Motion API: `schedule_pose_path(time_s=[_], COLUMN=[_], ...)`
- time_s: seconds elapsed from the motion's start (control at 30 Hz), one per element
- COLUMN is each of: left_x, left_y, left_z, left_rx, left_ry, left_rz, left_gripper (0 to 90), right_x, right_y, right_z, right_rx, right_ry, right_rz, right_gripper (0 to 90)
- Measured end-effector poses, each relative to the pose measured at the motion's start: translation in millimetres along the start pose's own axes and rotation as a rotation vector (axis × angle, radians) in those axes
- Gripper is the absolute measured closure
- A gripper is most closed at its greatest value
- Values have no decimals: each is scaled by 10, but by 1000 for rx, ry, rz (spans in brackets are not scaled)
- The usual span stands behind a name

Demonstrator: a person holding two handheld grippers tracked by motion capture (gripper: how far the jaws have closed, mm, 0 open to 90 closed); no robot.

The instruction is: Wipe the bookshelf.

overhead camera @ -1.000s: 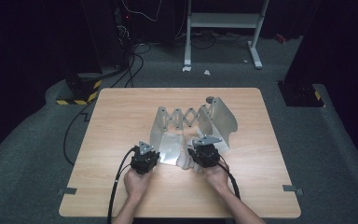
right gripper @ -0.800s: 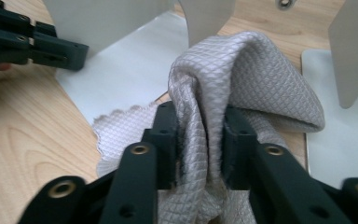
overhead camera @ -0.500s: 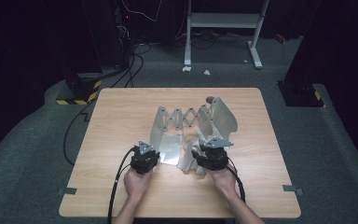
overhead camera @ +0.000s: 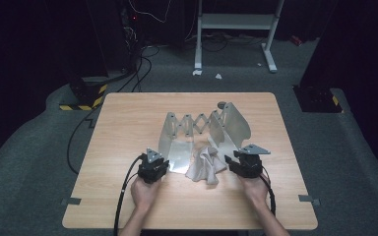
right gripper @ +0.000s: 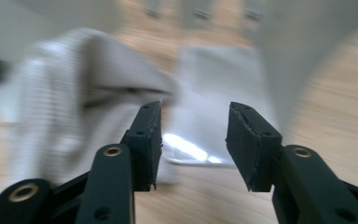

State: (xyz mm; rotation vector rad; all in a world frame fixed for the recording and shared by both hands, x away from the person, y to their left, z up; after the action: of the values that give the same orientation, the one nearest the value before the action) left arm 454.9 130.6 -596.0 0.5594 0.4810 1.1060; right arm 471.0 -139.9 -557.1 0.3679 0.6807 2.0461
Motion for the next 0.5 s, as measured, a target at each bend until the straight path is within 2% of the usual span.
schedule_pose_path(time_s=[0.1,0.2,0.4,0.43,0.5], left_x=[2,1,1,0,0], left_y=[0,-1,-1,-1,-2], left_z=[1,1,1,1,2], left_rx=[0,0,0,0,-1], left_ry=[-2,3,3,4,4], left_rz=[1,0,0,0,-2], left_gripper=[713,710,708,708,708], right_x=[-263,-443,-520,-526,-517], right_y=[-69,-163,-308,-359,-384], right_z=[-111,-169,-124,-92,-87], right_rx=[30,54,61,69,71], right_ry=[-38,-55,-42,-24,-16], right_rz=[-63,-112,-134,-135,-138], right_gripper=[615,640,682,744,816])
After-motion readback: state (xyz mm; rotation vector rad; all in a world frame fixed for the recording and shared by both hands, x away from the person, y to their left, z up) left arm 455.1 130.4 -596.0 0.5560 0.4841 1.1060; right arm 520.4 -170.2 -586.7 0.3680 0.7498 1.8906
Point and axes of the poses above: each handheld gripper's, and its own axes: y roughly backward along the jaws, z roughly out of its top, x roughly to its left, the point moved 10 cm from there along -y, roughly forward along the jaws, and after that the axes turned 4 degrees about y, right-handed, at the moved point
